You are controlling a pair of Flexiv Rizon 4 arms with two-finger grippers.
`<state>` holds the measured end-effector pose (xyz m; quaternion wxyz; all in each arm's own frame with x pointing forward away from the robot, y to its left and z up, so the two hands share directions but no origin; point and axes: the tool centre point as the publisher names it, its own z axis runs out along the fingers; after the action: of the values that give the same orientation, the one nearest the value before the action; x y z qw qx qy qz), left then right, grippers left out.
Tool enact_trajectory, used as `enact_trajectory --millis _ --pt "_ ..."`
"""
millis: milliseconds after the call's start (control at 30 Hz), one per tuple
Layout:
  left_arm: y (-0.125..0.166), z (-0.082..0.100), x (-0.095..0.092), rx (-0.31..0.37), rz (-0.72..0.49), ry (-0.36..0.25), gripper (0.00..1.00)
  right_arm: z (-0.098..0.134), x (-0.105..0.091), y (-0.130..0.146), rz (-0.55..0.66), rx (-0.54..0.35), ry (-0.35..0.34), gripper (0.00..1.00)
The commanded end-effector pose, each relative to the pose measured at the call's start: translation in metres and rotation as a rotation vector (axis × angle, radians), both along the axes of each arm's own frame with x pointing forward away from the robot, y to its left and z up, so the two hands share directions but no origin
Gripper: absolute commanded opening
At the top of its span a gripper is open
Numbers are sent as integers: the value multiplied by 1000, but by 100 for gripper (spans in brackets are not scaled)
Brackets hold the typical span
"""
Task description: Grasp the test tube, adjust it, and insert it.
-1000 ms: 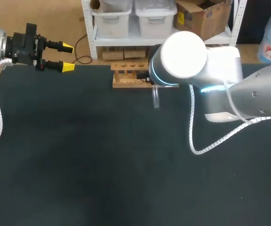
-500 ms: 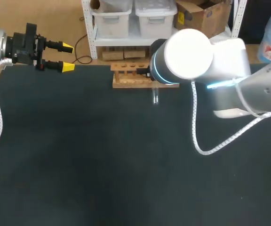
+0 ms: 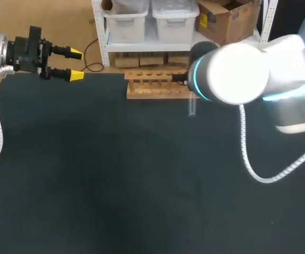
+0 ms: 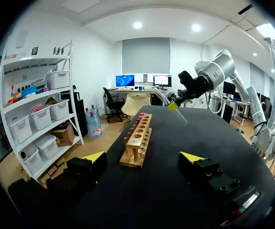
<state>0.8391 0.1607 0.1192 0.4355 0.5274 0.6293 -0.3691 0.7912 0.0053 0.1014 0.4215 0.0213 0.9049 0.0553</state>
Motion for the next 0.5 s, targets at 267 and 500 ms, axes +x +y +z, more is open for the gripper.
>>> enact_trajectory --millis 267,500 --pt "0 -1 -2 -1 5 -5 100 26 -38 -36 37 47 -75 0" --pt "0 -1 -2 -1 5 -5 100 32 -45 -40 38 34 -94 0"
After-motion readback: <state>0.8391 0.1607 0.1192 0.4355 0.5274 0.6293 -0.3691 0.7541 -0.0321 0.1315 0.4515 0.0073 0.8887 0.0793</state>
